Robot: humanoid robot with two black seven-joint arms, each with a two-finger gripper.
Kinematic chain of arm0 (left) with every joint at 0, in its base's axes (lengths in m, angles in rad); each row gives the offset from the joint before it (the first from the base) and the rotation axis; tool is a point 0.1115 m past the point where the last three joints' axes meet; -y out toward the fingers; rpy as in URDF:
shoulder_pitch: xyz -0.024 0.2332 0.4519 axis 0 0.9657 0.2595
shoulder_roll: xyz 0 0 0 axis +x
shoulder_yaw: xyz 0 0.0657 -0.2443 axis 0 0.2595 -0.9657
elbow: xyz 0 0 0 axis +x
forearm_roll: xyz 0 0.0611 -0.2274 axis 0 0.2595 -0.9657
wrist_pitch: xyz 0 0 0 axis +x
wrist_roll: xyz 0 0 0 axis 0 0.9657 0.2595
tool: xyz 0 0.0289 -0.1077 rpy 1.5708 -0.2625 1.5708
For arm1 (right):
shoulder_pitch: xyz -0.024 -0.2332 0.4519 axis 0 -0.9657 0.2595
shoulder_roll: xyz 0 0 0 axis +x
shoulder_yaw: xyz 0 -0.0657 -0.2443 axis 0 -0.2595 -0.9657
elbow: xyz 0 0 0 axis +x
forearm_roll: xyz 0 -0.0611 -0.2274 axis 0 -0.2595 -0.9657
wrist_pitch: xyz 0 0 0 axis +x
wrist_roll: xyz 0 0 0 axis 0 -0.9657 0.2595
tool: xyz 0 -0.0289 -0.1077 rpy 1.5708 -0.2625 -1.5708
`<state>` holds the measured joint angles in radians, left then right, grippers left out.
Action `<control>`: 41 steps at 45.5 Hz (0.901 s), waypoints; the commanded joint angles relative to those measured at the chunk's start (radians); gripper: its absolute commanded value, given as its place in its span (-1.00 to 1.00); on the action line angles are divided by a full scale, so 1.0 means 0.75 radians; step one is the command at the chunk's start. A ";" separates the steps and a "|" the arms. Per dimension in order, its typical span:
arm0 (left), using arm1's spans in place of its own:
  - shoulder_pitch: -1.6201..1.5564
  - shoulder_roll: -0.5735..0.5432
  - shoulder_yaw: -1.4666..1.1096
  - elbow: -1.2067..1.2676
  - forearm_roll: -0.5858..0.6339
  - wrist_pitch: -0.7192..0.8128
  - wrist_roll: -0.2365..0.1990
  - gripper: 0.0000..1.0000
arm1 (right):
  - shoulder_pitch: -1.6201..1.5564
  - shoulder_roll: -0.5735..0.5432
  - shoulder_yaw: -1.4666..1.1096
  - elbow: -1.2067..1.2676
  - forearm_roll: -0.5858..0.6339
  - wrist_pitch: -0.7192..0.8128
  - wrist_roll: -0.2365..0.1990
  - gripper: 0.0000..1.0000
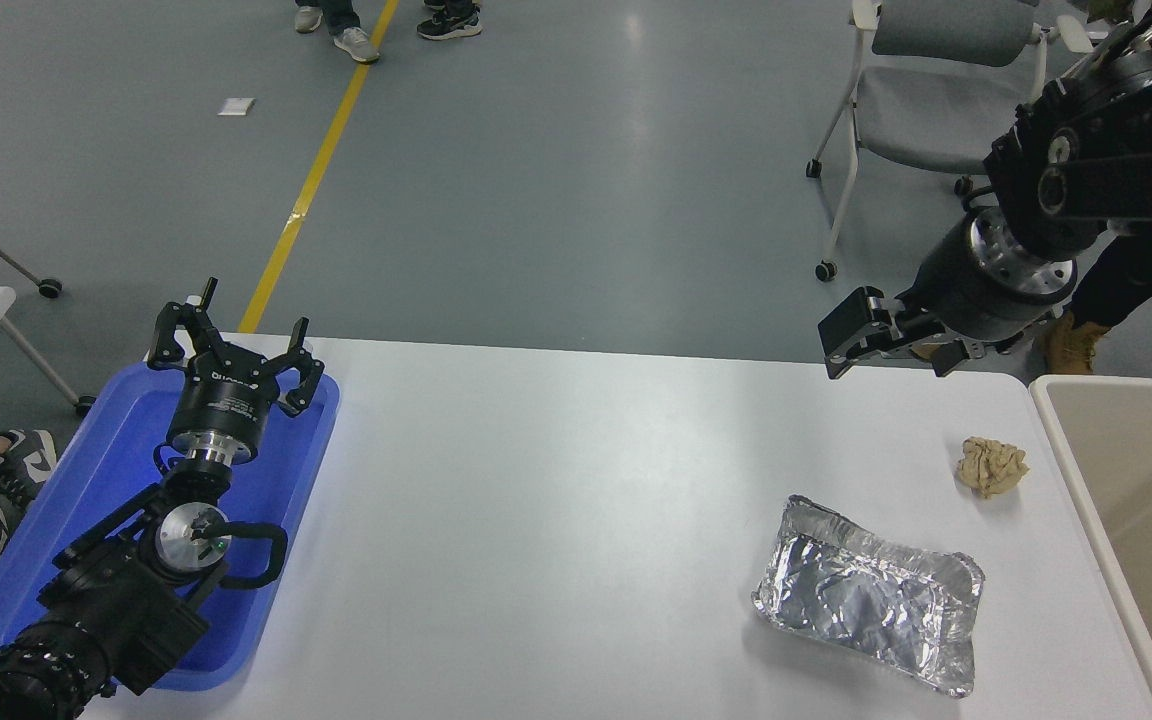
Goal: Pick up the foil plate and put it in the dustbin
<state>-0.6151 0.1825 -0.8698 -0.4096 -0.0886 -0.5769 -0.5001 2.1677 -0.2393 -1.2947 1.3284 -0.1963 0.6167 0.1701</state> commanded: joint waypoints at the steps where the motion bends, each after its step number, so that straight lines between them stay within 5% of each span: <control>1: 0.000 0.000 0.000 0.000 0.001 0.000 0.000 1.00 | 0.002 0.000 0.000 0.000 0.000 0.000 0.000 1.00; 41: 0.000 0.000 0.000 0.000 -0.001 0.000 0.000 1.00 | -0.010 0.000 0.002 -0.027 0.000 0.000 0.000 1.00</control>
<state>-0.6151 0.1825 -0.8698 -0.4096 -0.0887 -0.5766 -0.4997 2.1678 -0.2404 -1.2945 1.3249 -0.1963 0.6167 0.1701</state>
